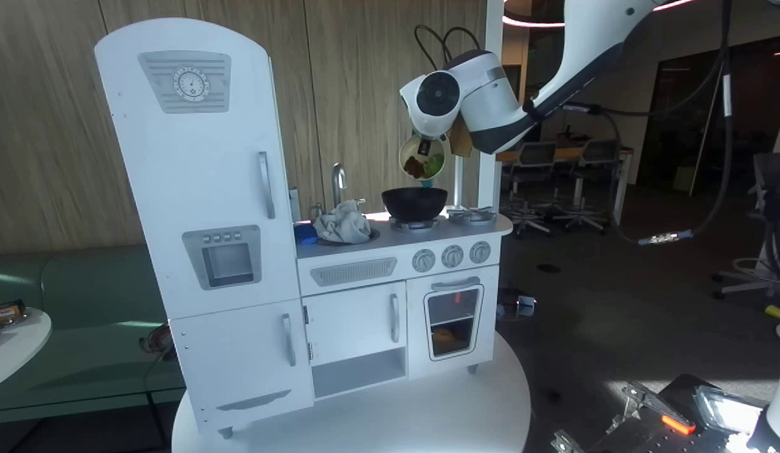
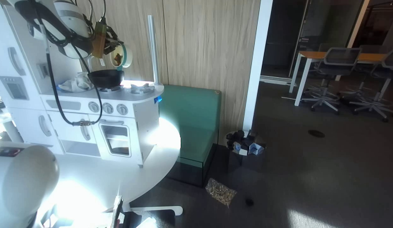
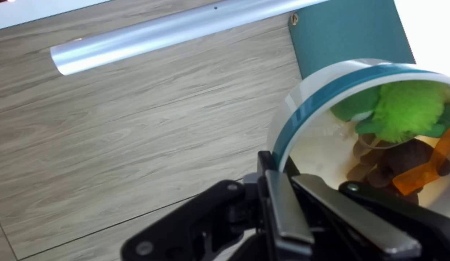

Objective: Pick up the white bowl and pour all its contents into the black bowl, pick up the silver spoon from the sink and use it to mix the substance in the black bowl

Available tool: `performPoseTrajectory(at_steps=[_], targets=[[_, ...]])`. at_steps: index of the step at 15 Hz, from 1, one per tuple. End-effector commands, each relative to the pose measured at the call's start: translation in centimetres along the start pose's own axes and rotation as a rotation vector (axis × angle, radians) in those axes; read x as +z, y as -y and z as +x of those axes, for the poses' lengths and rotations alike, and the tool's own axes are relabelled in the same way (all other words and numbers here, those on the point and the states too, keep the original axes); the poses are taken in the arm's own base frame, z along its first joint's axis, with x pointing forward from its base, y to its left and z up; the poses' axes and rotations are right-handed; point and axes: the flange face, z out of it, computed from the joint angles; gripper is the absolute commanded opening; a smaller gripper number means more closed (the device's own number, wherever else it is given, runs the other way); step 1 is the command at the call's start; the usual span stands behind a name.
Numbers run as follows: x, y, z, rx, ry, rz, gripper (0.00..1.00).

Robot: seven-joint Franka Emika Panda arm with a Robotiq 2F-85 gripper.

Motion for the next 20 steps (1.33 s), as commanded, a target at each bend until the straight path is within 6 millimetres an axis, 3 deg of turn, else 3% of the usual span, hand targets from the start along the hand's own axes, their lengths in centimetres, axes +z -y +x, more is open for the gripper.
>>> performPoseTrajectory(at_steps=[1,10,15,20], targets=[[-0.5,0.5,0.0,-0.006,-0.065,-0.071,0.02],[-3.9,3.1,1.2,-0.037,-0.147,-0.131,0.02],[-5.9,1.4,3.2,-0.022,-0.223,-0.299,0.02],[-5.7,-0.3,2.6,-0.008,-0.176,-0.398,0.02]])
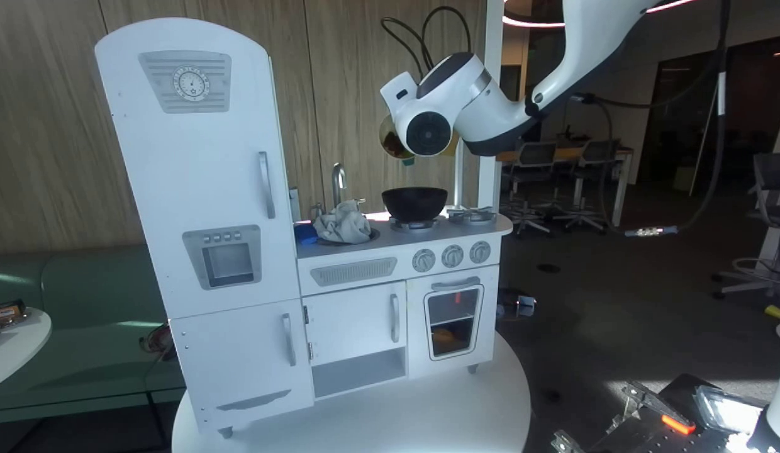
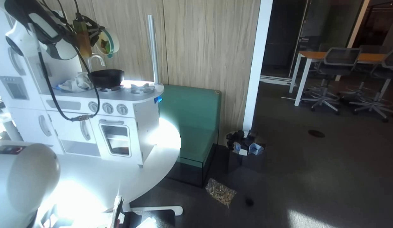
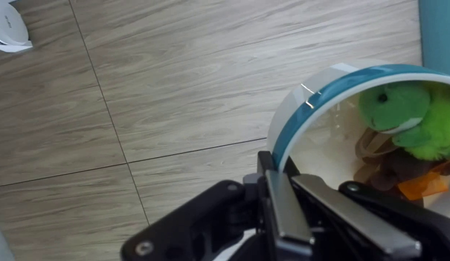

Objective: Pick up the white bowl and pour all its contents into the black bowl, pick up the silver spoon from the sink and use it to mix the substance in the black bowl

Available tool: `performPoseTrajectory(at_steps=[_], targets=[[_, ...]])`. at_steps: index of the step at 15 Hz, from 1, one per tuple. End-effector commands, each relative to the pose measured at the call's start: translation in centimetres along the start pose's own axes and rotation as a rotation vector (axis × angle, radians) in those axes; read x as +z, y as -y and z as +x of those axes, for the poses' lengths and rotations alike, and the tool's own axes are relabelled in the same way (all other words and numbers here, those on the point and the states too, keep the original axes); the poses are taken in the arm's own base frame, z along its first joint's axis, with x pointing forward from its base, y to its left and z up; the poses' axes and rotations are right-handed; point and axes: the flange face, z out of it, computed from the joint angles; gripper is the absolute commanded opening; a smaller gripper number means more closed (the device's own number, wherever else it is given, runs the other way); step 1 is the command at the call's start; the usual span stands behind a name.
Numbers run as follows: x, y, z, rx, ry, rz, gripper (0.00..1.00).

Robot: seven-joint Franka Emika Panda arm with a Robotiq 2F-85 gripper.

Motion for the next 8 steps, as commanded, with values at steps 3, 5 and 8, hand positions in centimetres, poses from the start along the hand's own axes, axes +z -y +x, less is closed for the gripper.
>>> performPoseTrajectory(at_steps=[3,5,8], targets=[[0.6,-0.1,-2.4,-0.018,0.069,0.005,0.02],[0.6,1.4,-3.8,-0.05,0.114,0.064,0.02],[0.4,2.5,-4.5,-0.073,0.119,0.061,0.02]])
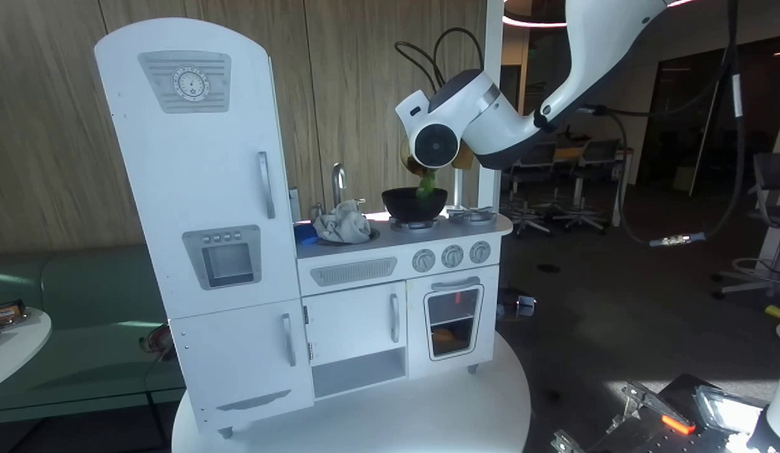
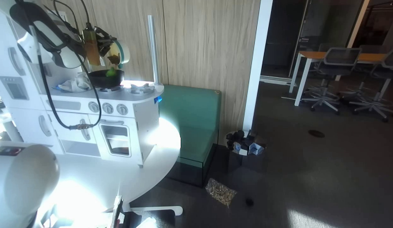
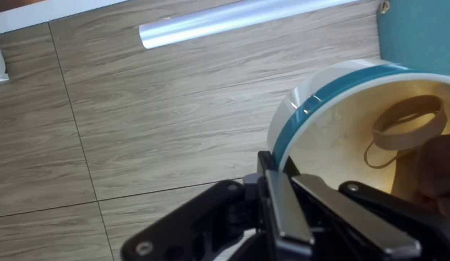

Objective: Pick up the white bowl and pour all its contents into the black bowl, pick up the silver spoon from the sink and use it to mix the substance in the black bowl

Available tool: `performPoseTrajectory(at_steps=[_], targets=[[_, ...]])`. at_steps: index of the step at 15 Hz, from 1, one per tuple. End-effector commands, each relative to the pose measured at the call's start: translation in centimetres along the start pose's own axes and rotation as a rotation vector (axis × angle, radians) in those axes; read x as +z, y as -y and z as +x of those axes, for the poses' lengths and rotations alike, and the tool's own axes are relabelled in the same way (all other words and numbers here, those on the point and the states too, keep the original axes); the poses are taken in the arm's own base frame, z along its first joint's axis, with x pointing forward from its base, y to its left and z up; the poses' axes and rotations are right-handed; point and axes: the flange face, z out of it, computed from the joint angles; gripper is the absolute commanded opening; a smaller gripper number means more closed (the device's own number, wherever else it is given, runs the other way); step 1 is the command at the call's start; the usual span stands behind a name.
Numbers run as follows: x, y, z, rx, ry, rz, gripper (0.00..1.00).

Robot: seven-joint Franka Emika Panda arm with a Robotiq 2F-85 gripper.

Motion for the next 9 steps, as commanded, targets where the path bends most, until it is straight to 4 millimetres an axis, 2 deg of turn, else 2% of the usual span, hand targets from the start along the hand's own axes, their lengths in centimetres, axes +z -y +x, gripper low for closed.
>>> performPoseTrajectory(at_steps=[1,4,7,9], targets=[[-0.4,-0.1,-0.5,-0.028,-0.003,-0.004,0.02],[-0.8,0.0,-0.3,-0.029,-0.021,-0.012,0.02],[-1.1,-1.1,0.5,-0.039,-0.056,-0.053,0.02],[-1.3,-0.4,0.1,-0.07,-0.054,-0.042,0.02]])
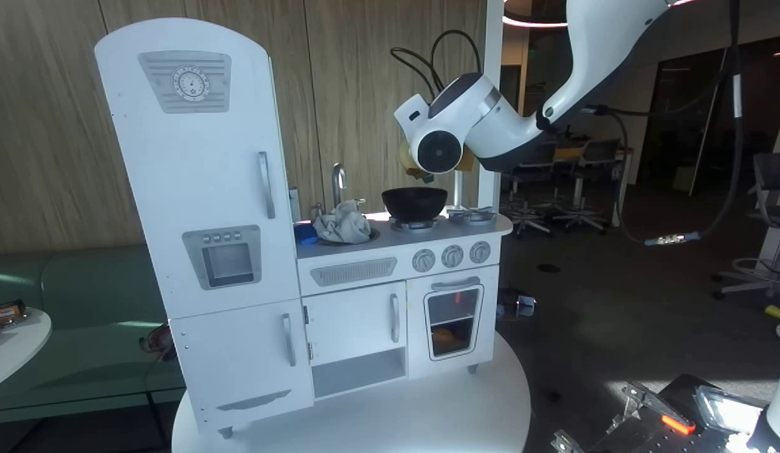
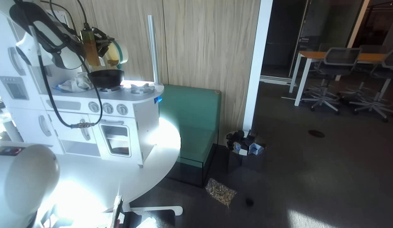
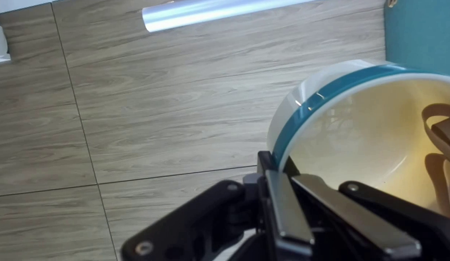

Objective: Pick up the white bowl and pour all its contents into the black bowl, pick up the silver spoon from the sink and use it to mix the substance in the black bowl

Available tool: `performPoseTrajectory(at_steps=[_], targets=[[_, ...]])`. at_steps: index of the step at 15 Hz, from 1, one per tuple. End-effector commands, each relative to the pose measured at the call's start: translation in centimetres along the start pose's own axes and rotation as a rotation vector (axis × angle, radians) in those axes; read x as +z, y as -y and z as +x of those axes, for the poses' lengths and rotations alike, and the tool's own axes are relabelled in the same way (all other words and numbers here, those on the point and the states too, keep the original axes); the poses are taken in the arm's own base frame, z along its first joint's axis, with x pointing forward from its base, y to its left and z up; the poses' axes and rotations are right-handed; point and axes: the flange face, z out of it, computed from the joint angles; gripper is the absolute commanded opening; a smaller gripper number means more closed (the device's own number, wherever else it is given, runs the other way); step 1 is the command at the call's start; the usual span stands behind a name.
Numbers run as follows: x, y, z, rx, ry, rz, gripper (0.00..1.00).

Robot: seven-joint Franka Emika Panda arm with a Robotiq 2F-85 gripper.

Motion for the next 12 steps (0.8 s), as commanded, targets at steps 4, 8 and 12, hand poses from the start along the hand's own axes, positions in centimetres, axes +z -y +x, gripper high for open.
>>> performPoseTrajectory(at_steps=[4,8,12], targets=[[-0.4,0.4,-0.4,-0.112,0.022,0.041,0.02],[-1.6,-1.7,1.7,-0.085,-0.057,-0.045,0.02],[-2.1,-2.3,2.5,-0.13,-0.154,-0.14,0.02]])
